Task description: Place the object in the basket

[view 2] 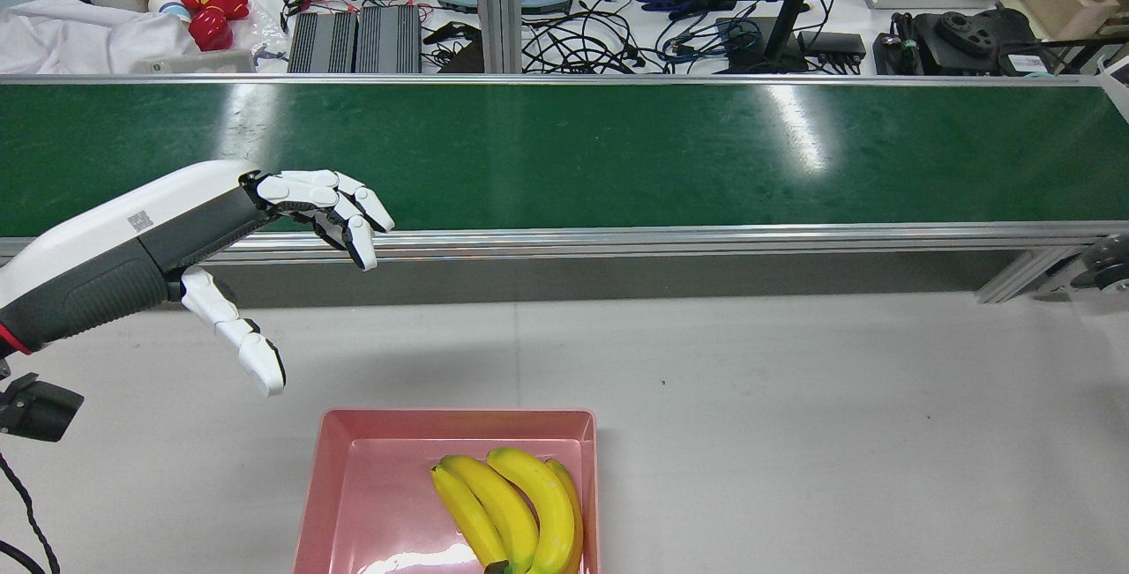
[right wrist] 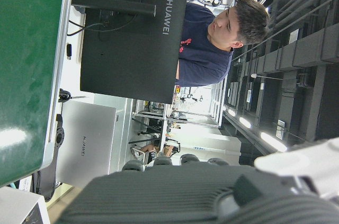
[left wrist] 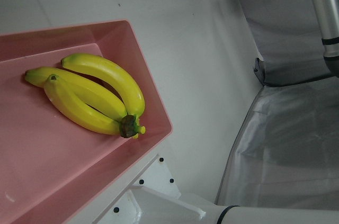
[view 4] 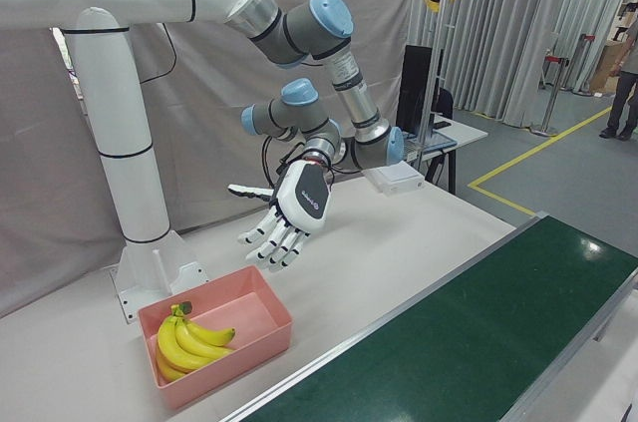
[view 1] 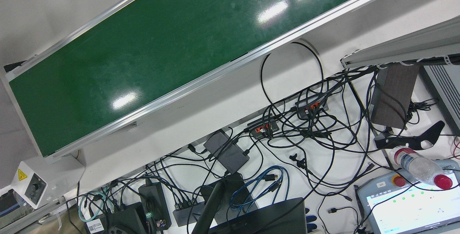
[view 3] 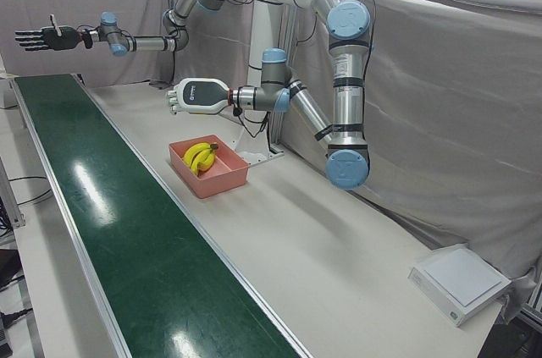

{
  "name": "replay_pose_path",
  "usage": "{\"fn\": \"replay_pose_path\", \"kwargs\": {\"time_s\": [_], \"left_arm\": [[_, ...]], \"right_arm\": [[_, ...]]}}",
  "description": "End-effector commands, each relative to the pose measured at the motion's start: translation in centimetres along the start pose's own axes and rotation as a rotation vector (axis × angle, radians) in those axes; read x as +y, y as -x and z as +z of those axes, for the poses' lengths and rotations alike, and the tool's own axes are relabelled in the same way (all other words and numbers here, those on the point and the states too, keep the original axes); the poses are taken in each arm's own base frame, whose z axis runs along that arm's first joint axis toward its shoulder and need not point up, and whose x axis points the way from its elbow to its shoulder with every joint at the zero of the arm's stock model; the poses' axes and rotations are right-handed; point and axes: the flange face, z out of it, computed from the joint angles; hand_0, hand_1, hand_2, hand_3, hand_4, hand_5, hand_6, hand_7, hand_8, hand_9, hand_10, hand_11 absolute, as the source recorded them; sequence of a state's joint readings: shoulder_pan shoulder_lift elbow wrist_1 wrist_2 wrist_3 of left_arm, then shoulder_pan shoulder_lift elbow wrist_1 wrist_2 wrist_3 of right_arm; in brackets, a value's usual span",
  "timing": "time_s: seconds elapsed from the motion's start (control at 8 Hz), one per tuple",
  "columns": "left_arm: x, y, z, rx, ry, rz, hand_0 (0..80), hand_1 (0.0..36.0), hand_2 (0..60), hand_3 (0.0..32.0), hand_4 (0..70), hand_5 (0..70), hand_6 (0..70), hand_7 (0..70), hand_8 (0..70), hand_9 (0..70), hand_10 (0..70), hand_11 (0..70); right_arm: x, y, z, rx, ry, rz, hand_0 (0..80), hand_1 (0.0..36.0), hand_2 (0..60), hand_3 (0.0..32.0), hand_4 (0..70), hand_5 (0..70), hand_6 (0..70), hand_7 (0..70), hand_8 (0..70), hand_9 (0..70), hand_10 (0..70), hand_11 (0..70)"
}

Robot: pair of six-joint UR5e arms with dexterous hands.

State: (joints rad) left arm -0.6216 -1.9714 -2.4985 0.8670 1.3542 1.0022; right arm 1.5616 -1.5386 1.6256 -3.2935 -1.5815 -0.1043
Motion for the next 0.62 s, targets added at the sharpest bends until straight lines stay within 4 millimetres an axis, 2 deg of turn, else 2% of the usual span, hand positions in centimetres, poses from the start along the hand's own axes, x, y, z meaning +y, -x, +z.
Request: {"fn": "replay_pose_path", "kwargs": {"time_s": [0.0, 0.5], "left_arm": [[-0.08, 0.07, 0.02, -0.006, -0.003, 0.002, 34.9, 0.0, 0.0, 0.0, 40.7, 35.9, 22.9, 33.4, 24.2, 35.9, 22.0, 31.0], [-0.30, -0.19, -0.14, -0.005, -0.009, 0.006, 36.2, 0.0, 0.0, 0.0, 40.1, 36.6, 22.2, 33.1, 23.8, 36.0, 20.9, 29.5]], "right_arm": [[0.02, 0.00, 0.00, 0.000, 0.000, 0.000, 0.0, 0.0, 0.0, 0.0, 0.0, 0.0, 0.0, 0.0, 0.0, 0.0, 0.0, 0.0], [0.02, 0.00, 0.00, 0.000, 0.000, 0.000, 0.0, 0.0, 0.0, 0.0, 0.0, 0.0, 0.0, 0.0, 0.0, 0.0, 0.0, 0.0]]}}
